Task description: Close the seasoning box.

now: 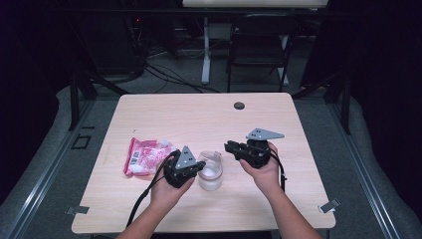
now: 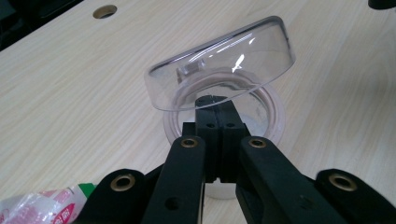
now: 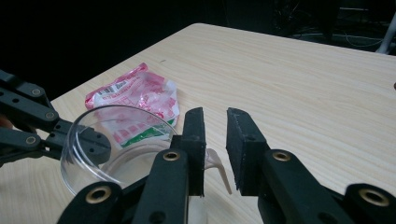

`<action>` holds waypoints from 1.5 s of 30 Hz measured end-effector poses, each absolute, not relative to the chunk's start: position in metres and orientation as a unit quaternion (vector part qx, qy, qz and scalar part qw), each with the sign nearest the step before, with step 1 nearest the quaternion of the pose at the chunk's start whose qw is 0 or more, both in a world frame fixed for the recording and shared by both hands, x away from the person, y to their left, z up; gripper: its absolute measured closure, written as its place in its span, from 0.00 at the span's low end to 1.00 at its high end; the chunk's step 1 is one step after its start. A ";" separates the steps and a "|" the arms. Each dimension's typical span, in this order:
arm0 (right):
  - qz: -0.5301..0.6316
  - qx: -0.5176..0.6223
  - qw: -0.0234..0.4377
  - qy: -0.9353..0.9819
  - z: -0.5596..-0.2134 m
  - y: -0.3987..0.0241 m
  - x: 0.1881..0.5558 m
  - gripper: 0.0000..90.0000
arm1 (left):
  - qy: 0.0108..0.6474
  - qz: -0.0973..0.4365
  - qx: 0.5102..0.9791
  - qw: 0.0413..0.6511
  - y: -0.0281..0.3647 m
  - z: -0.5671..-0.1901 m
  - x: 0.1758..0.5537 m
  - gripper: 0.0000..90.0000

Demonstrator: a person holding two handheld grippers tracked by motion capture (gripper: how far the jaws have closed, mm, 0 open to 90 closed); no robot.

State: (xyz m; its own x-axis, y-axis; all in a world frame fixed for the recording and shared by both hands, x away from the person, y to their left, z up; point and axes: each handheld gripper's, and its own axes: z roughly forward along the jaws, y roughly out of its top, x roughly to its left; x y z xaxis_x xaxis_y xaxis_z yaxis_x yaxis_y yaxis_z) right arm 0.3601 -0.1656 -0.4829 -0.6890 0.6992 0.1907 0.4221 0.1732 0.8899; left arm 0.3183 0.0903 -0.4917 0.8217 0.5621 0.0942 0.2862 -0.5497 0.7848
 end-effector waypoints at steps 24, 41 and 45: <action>0.531 0.377 0.135 0.747 -0.484 -0.166 0.360 0.85 | 0.241 0.166 0.874 0.389 0.101 -0.503 0.299 1.00; 0.521 0.379 0.142 0.752 -0.488 -0.167 0.361 0.84 | 0.268 0.172 0.867 0.383 0.130 -0.508 0.302 0.98; 0.521 0.379 0.141 0.752 -0.489 -0.168 0.362 0.80 | 0.278 0.181 0.863 0.380 0.139 -0.508 0.304 0.91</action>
State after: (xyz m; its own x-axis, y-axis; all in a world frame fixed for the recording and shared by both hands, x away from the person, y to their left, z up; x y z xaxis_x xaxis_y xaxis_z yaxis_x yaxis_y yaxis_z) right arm 0.3617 -0.1681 -0.4895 -0.6732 0.7167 0.1821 0.4222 0.1703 0.8904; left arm 0.3041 0.1386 -0.5082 0.7798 0.6178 0.1006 0.3430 -0.5562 0.7569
